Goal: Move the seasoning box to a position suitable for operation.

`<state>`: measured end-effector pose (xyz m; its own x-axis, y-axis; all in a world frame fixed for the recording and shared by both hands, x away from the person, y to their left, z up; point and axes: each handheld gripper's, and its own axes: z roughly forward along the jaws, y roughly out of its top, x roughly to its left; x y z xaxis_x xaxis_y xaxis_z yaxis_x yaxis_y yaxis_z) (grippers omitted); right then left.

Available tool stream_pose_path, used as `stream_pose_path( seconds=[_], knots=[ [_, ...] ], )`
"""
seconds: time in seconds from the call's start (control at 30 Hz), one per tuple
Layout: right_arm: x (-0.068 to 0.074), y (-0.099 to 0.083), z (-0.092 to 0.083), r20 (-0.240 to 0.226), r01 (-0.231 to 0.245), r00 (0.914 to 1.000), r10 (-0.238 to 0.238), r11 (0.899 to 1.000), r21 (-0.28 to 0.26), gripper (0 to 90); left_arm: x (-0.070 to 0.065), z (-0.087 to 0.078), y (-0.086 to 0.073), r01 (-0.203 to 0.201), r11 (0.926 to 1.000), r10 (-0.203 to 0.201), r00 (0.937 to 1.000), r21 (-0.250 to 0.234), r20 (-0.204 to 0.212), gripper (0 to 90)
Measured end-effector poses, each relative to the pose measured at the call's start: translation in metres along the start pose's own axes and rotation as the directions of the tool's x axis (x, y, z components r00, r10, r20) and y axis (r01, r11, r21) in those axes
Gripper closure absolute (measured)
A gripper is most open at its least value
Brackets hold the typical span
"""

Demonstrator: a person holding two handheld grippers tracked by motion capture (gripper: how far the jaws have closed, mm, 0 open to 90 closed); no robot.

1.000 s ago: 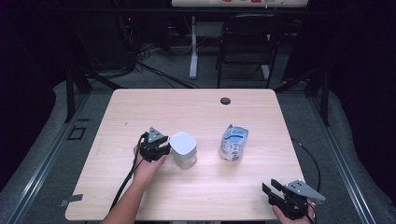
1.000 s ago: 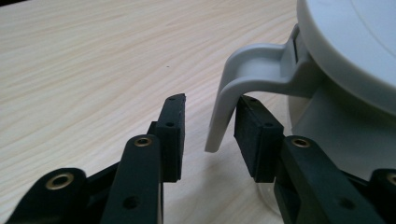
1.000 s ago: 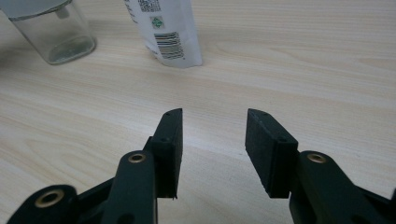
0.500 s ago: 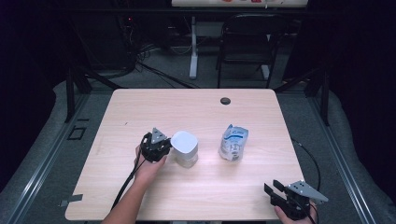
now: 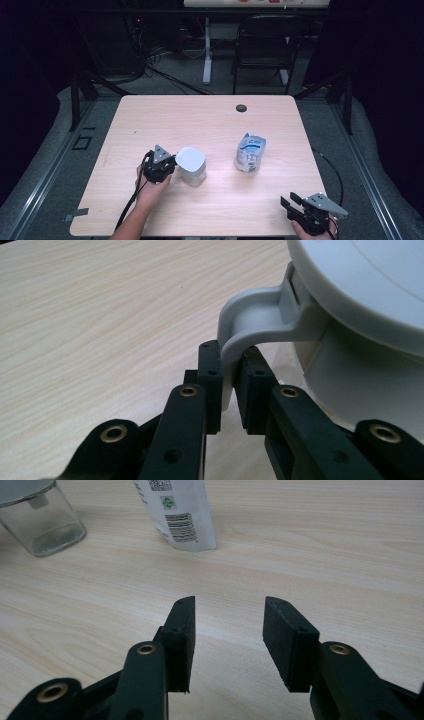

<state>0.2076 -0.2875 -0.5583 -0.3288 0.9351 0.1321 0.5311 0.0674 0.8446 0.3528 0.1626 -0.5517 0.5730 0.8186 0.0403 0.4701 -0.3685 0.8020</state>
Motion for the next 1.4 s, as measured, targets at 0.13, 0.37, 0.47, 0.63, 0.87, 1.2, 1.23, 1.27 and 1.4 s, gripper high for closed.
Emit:
stream_pose_path(
  seconds=[0.13,0.37,0.47,0.63,0.87,1.2,1.23,1.27,1.4],
  knots=[
    [0.001,0.001,0.001,-0.004,0.007,1.0000,-0.007,1.000,-0.006,56.7,-0.002,-0.010,-0.007,0.013,0.9999,-0.013,0.9999,0.000,-0.008,82.4],
    [0.005,0.002,0.001,-0.011,0.016,0.9998,-0.016,1.000,-0.007,56.7,-0.006,-0.026,-0.017,0.013,0.9999,-0.013,0.9999,0.010,-0.012,82.5],
    [0.005,0.003,0.001,-0.010,0.022,0.9997,-0.022,1.000,-0.002,56.7,-0.009,-0.032,-0.022,0.013,0.9999,-0.013,0.9998,0.007,-0.014,82.5],
    [0.007,0.003,0.002,-0.013,0.020,0.9997,-0.020,1.000,-0.008,56.7,-0.016,-0.041,-0.029,0.022,0.9996,-0.022,0.9996,0.014,-0.016,82.5],
    [0.009,0.003,0.002,-0.012,0.026,0.9996,-0.026,1.000,0.000,56.7,-0.026,-0.056,-0.039,0.039,0.9991,-0.038,0.9980,0.018,-0.050,82.5],
    [0.014,0.002,0.006,-0.019,0.034,0.9992,-0.034,0.999,0.004,56.4,-0.032,-0.069,-0.050,0.076,0.9971,-0.076,0.9954,0.007,-0.059,81.7],
    [0.015,0.002,0.006,-0.019,0.036,0.9992,-0.036,0.999,0.007,56.3,-0.032,-0.070,-0.051,0.080,0.9968,-0.080,0.9954,0.000,-0.053,81.3],
    [0.016,0.002,0.006,-0.021,0.040,0.9990,-0.040,0.999,0.005,56.1,-0.032,-0.071,-0.052,0.078,0.9970,-0.078,0.9959,-0.002,-0.047,81.1],
    [0.022,0.005,0.006,-0.031,0.060,0.9978,-0.059,0.998,0.015,55.3,-0.036,-0.076,-0.055,0.043,0.9990,-0.043,0.9988,0.007,-0.022,75.1]
  ],
)
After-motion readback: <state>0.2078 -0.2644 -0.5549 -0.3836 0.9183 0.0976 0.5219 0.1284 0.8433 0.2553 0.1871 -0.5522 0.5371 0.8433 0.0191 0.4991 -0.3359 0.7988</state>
